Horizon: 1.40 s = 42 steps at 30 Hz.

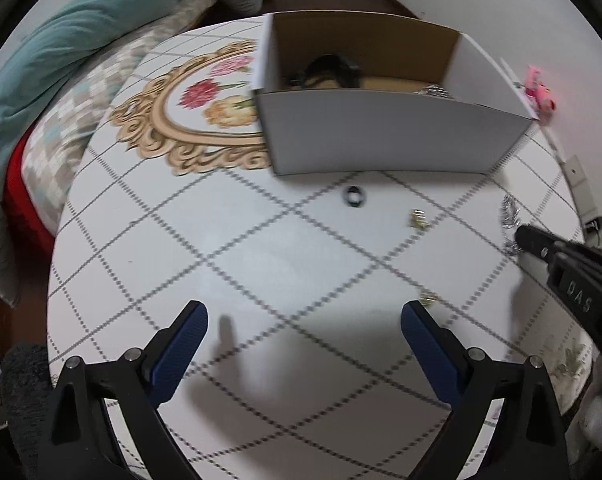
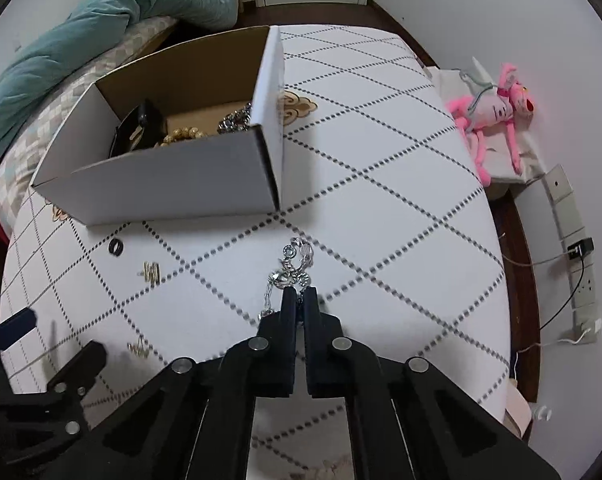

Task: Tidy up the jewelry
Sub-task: 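Grasp the thin silver chain bracelet with the right tool while the left tool grasps a gold earring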

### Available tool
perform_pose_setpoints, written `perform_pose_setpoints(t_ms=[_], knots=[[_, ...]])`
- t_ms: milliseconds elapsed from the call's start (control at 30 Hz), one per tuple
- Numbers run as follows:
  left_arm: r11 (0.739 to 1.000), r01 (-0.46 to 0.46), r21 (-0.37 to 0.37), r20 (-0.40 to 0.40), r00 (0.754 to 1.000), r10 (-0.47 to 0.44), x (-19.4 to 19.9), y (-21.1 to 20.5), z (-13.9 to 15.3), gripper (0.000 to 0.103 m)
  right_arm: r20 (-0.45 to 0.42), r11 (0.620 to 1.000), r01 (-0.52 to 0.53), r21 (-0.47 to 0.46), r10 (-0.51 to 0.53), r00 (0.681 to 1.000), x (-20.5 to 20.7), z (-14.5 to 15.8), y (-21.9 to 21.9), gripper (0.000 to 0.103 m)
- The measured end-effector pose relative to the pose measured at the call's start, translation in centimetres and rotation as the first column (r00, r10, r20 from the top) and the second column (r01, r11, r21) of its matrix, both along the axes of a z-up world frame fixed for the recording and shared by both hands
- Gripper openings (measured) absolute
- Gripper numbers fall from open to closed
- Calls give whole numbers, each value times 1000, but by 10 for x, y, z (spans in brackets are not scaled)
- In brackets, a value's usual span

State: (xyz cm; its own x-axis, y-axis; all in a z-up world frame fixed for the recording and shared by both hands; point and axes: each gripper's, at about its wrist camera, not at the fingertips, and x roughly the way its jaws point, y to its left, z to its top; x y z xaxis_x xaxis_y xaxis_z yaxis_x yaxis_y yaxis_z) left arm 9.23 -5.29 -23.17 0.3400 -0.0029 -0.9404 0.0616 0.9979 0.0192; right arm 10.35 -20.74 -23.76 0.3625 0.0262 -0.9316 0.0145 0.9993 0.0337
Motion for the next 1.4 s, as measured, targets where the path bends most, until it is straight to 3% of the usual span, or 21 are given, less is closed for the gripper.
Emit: perform_pose_setpoints(t_ms=[167, 300, 467, 700, 800, 867, 1000, 1233, 1400], knots=[[999, 47, -15, 6, 999, -47, -3, -21, 2, 98, -35, 997, 37, 66, -35, 999, -23, 2, -23, 2], [997, 72, -16, -2, 997, -72, -2, -33, -2, 85, -39, 990, 91, 110, -88, 995, -39, 1, -44, 2], [996, 91, 1, 11, 996, -91, 1, -42, -2, 82, -34, 981, 130, 143, -126, 991, -44, -1, -52, 2], [995, 102, 3, 11, 995, -102, 8, -45, -6, 54, -35, 985, 126, 115, -123, 992, -43, 1, -43, 2], [995, 101, 2, 16, 995, -101, 11, -46, -6, 50, -36, 987, 124, 106, -120, 992, -43, 1, -42, 2], [994, 108, -12, 21, 994, -108, 10, -48, -5, 40, -37, 987, 125, 103, -122, 992, -43, 1, -43, 2], [992, 128, -20, 26, 991, -128, 8, -51, -4, 6, -40, 986, 129, 103, -125, 991, -43, 2, -43, 2], [991, 114, -72, 8, 994, -113, 2, -39, 1, 6, -42, 977, 134, 167, -129, 991, -45, 6, -47, 2], [987, 98, -125, 11, 995, -97, -1, -25, 19, 6, -6, 962, 102, 253, -104, 995, -43, 32, -42, 2]])
